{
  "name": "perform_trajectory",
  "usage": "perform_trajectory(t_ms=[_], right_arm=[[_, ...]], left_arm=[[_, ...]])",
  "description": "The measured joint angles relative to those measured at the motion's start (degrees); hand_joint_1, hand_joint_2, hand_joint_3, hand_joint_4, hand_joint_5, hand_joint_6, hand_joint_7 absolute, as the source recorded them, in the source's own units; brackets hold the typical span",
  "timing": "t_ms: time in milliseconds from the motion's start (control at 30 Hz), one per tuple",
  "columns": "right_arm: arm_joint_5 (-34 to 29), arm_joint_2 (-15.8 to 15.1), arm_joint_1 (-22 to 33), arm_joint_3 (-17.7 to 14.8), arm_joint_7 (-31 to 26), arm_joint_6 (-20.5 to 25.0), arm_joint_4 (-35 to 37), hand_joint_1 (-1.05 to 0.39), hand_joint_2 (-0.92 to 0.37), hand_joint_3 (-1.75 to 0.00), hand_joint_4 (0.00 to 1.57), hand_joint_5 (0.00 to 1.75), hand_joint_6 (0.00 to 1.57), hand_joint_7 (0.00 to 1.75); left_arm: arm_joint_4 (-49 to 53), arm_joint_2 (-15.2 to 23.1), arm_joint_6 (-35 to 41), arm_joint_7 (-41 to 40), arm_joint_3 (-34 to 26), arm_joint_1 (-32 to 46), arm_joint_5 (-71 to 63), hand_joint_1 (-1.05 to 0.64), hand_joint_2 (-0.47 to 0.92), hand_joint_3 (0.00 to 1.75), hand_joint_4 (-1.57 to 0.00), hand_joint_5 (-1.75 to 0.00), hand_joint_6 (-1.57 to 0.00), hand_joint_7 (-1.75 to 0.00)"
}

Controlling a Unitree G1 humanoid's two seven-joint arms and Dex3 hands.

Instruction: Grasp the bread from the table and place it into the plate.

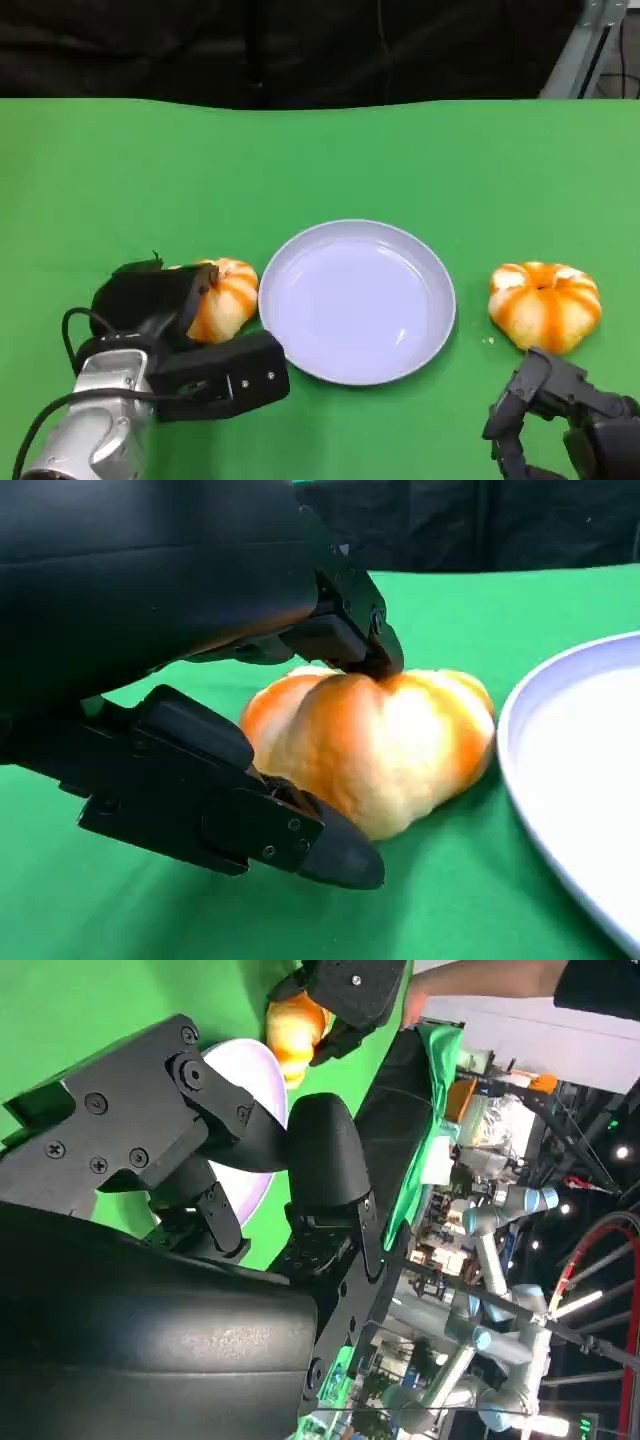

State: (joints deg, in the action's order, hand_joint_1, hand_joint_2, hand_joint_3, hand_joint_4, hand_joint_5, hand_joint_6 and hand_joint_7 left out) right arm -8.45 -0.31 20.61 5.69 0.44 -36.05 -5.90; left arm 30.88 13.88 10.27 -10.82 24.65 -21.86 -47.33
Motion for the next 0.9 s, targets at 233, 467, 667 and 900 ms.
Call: perform_trajectory(t_ms=[233, 467, 667, 900], right_arm=[[0.0, 0.0, 0.0, 0.0, 0.0, 0.0, 0.0, -0.11, -0.53, -1.20, 0.83, 1.75, 0.76, 1.54], [0.3, 0.0, 0.3, 0.1, 0.0, 0.0, 0.0, -0.11, -0.53, -1.20, 0.83, 1.75, 0.76, 1.55], [0.3, 0.0, 0.4, 0.2, 0.0, 0.0, -0.1, -0.11, -0.53, -1.19, 0.83, 1.75, 0.76, 1.55], [0.8, 0.0, 0.6, 0.2, 0.2, 0.0, -0.3, -0.10, -0.53, -1.18, 0.83, 1.75, 0.76, 1.54]], left_arm=[[0.8, -0.1, -0.6, -1.0, 0.1, -0.2, 0.2, -0.77, 0.87, 0.00, -0.36, -0.06, -0.55, -0.01], [7.9, -1.4, -4.1, -7.0, 0.1, -1.8, 2.1, -0.76, 0.80, 0.00, -0.39, -0.06, -0.55, 0.00], [12.3, -2.2, -5.3, -8.8, 0.2, -3.5, 2.5, -0.75, 0.75, 0.00, -0.41, -0.05, -0.54, 0.00], [19.7, -4.1, -9.3, -16.5, 0.6, -5.0, 3.7, -0.67, 0.71, 0.00, -0.43, -0.05, -0.51, 0.00]])
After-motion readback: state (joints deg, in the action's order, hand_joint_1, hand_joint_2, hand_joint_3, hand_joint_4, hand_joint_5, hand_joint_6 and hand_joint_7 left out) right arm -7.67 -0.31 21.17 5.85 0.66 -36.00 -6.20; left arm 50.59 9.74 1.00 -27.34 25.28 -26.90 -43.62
